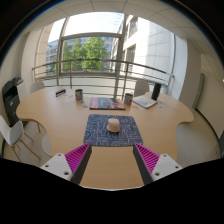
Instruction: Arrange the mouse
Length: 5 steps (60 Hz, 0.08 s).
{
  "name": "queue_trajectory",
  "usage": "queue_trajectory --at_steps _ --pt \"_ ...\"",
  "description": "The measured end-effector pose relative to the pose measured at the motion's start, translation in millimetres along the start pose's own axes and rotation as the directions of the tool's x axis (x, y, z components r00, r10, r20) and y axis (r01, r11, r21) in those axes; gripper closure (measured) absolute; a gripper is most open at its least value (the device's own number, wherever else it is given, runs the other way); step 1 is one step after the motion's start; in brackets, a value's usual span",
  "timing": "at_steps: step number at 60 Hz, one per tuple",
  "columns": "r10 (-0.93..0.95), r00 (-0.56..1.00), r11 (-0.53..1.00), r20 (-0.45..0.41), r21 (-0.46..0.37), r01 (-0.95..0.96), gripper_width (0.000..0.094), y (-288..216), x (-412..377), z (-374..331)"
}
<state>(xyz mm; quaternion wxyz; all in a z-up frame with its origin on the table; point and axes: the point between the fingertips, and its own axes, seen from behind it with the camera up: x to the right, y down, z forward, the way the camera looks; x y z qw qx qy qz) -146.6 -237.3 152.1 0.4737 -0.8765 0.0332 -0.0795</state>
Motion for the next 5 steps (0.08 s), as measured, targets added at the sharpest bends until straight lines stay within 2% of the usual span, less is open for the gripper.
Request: queue_trajectory --at_steps 5 --pt "-0.001 1.0 1.0 0.004 0.007 0.001 0.009 -3.2 -0.4 0.7"
